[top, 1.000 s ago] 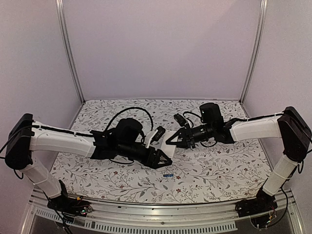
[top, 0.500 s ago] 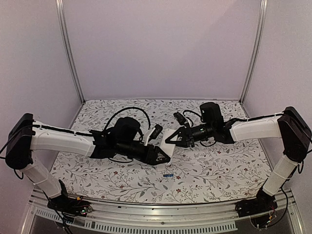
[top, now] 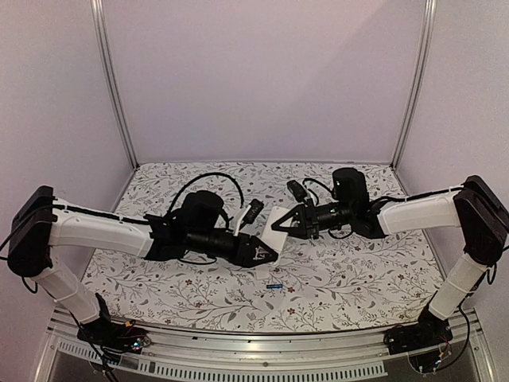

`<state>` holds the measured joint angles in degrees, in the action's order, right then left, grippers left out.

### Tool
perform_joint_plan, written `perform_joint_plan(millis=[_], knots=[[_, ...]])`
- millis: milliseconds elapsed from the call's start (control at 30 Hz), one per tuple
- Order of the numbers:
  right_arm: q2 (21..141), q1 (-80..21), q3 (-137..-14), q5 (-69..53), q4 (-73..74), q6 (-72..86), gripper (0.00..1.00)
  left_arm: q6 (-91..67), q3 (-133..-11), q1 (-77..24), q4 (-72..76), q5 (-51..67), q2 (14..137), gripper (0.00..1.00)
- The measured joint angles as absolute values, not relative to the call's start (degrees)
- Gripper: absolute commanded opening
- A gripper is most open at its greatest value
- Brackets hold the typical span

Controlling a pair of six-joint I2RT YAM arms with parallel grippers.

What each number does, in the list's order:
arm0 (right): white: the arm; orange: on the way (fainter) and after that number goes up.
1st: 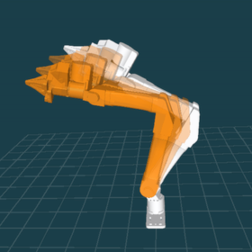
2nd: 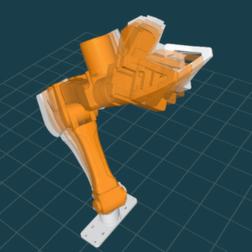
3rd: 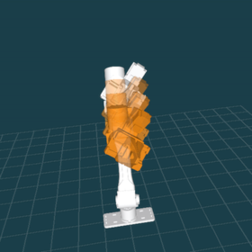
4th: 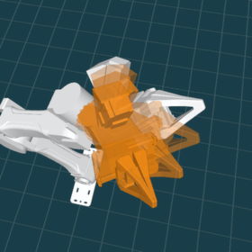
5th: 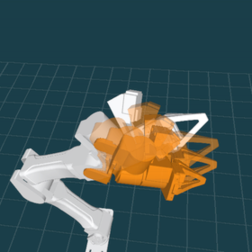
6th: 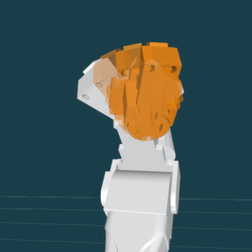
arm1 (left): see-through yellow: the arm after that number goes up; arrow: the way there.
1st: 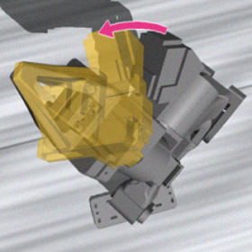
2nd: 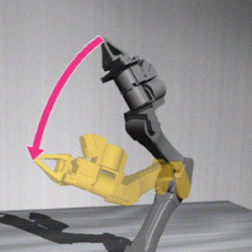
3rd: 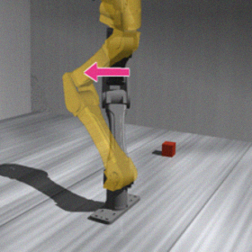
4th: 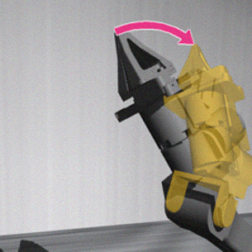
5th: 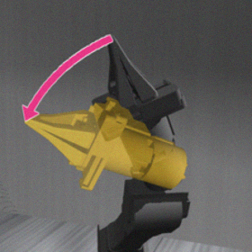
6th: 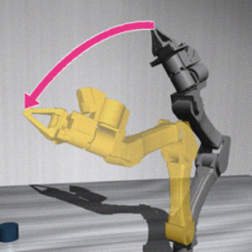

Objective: Load the batteries into the remote control
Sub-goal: Load the battery into the battery compartment.

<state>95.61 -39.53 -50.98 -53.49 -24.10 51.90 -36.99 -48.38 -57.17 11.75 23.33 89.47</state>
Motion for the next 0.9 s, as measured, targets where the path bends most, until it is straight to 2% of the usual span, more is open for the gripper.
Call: perform_joint_plan(millis=[200,500,767,900], knots=[[95.6,-38.9,-49.7,-54.5,-30.0,56.4,0.0,-36.6,-48.0,-56.8,14.2,24.0,89.1,0.23],[95.6,-38.5,-49.1,-56.3,-35.8,59.9,0.0,-36.6,-47.1,-56.2,18.2,28.1,89.0,0.18],[95.0,-38.4,-49.1,-60.6,-45.4,58.2,0.0,-40.4,-46.4,-55.8,22.6,35.6,88.9,0.15],[94.2,-38.2,-49.1,-61.2,-47.5,58.7,0.0,-40.8,-46.2,-55.7,25.1,36.8,88.7,0.2]])
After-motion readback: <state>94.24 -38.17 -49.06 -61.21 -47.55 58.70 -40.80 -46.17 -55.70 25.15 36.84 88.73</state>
